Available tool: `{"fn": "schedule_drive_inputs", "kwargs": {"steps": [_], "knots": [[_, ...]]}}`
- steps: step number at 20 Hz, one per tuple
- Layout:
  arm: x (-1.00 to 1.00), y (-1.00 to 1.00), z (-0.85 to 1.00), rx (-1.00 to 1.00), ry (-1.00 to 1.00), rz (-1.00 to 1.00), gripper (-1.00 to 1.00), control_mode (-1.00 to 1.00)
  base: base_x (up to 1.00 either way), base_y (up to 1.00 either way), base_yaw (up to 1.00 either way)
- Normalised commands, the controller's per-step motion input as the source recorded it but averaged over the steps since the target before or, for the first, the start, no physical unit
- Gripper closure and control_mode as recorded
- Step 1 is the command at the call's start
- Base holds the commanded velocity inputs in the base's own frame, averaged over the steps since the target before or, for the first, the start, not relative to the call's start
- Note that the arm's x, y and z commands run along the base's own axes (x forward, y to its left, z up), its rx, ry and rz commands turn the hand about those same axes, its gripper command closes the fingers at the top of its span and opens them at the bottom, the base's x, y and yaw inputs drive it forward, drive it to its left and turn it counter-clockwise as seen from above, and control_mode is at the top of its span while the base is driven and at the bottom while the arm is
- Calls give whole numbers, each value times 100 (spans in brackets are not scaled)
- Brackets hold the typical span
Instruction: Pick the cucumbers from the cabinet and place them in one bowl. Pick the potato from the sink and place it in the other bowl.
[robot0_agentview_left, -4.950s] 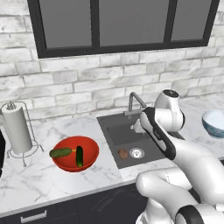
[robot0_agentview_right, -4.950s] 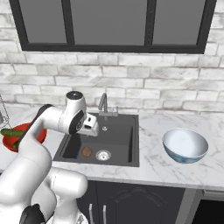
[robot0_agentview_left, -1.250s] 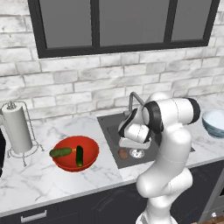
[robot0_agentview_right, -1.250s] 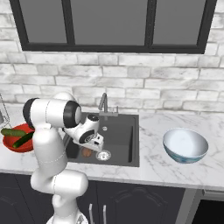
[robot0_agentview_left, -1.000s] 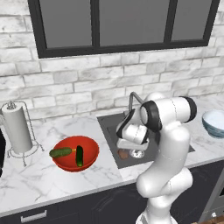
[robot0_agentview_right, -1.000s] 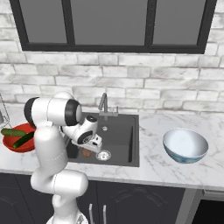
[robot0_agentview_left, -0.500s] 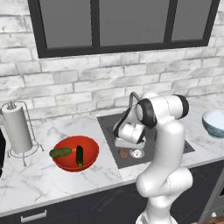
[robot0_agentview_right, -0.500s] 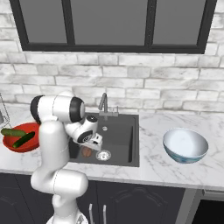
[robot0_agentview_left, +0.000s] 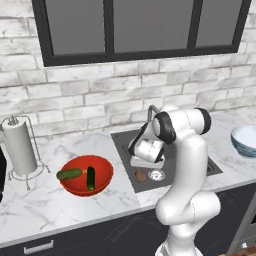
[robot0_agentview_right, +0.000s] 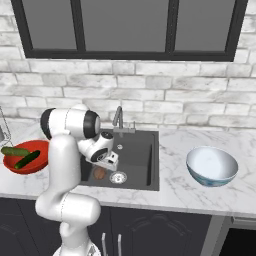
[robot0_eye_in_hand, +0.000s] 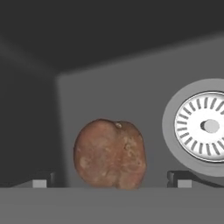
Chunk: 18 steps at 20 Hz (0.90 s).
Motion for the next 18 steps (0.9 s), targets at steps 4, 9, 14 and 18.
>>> {"fn": "schedule_drive_inputs", "kwargs": {"steps": [4, 9, 14, 18], "knots": [[0, 0, -31, 0, 0, 0, -100, -100, 0, 0, 0], [0, 0, -22, 0, 0, 0, -100, -100, 0, 0, 0], [0, 0, -21, 0, 0, 0, -100, -100, 0, 0, 0], [0, 0, -25, 0, 0, 0, -100, -100, 0, 0, 0]]}}
